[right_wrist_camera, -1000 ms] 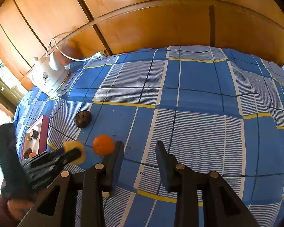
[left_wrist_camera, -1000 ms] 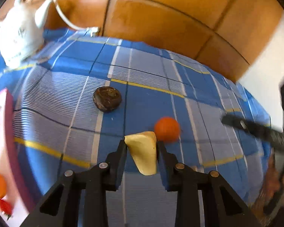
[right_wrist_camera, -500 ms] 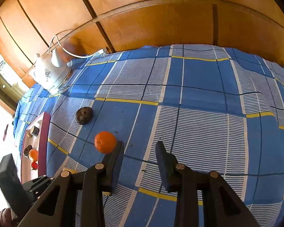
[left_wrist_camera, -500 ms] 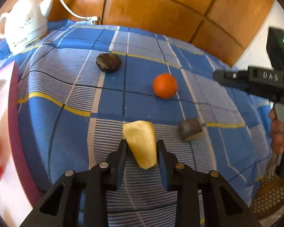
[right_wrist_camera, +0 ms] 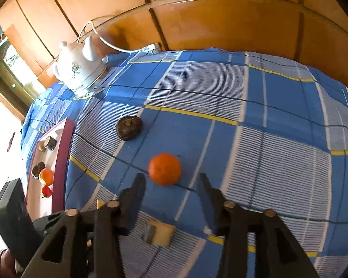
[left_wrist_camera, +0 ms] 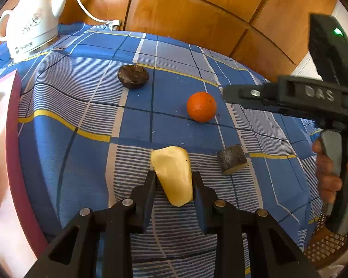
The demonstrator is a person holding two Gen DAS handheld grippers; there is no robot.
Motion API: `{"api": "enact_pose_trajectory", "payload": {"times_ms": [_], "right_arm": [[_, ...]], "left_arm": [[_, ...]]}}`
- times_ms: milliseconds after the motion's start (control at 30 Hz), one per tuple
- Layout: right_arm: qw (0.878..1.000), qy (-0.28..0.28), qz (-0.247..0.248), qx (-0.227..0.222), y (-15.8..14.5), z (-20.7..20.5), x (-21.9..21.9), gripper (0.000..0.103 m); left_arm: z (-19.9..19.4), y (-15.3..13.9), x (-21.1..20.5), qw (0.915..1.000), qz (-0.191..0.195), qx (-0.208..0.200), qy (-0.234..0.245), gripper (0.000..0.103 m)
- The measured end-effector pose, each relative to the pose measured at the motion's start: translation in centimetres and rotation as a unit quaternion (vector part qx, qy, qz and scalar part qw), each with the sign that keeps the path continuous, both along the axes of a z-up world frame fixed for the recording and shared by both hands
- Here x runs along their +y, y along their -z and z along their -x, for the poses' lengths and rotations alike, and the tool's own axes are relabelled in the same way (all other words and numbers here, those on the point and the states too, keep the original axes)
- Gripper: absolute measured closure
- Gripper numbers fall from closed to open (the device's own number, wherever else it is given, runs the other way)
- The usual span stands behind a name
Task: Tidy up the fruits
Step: 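Grasp the orange with the right gripper while the left gripper holds the yellow piece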
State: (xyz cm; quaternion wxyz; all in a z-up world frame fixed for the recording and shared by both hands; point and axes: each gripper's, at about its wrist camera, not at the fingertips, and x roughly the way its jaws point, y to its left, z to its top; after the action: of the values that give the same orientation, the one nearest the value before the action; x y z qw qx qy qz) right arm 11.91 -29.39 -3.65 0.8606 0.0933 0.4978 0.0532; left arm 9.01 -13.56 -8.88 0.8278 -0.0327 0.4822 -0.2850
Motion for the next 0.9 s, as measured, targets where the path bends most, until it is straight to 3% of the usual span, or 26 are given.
{"api": "enact_pose_trajectory", "payload": {"times_ms": [267,333,500,667,800,900], "right_arm": [[0.999,-0.002,0.032,0.034,2.9,-3.3,2.3,0.045],[0.997,-0.015,0.052,0.047,3.6,-3.6,3.0,0.063],[0.996,-0.029,0.083,0.021,1.9,-2.3,2.8,0.063],[0.990,-0.059,0.120,0.039,1.4,-0.2,1.4,0.063],[0.991,-0.043,0.111,0.066,3.3,0.6,-0.7,0.063],[0.993,-0.034,0.096,0.062,3.5,0.6,-1.4,0.063]], "left_arm": [[0.1,0.1,0.2,1.0000,0.003,-0.003,0.000,0.071],[0.1,0.0,0.3,1.0000,0.002,-0.003,0.000,0.071],[0.1,0.1,0.3,1.0000,0.004,-0.003,-0.001,0.071],[0.1,0.0,0.3,1.0000,0.002,-0.005,-0.002,0.071],[0.2,-0.2,0.2,0.9999,-0.003,-0.010,-0.002,0.071],[0.2,-0.3,0.2,0.9999,-0.005,-0.010,-0.003,0.071]]}}
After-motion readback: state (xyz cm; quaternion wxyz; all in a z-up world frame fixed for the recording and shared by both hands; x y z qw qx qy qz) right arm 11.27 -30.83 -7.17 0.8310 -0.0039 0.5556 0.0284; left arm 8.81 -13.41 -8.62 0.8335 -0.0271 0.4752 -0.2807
